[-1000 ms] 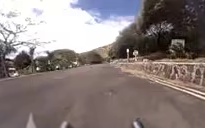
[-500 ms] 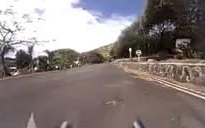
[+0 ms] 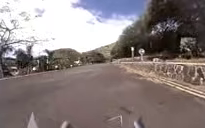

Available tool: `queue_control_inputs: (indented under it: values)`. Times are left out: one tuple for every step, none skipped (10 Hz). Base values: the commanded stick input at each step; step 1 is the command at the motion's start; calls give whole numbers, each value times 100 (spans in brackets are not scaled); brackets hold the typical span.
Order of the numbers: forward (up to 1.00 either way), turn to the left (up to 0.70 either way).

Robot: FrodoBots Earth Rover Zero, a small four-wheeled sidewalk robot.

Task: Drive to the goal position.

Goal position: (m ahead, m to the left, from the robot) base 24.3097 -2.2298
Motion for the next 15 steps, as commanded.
queue_control_inputs:
  values:
    - [85,0]
    - [85,0]
    - [85,0]
    - [85,0]
    - [85,0]
    - [85,0]
    - [85,0]
    - [85,0]
    - [85,-34]
    - [85,-34]
    - [85,-34]
    - [85,-34]
    - [85,-34]
    - [85,-24]
    - [85,0]
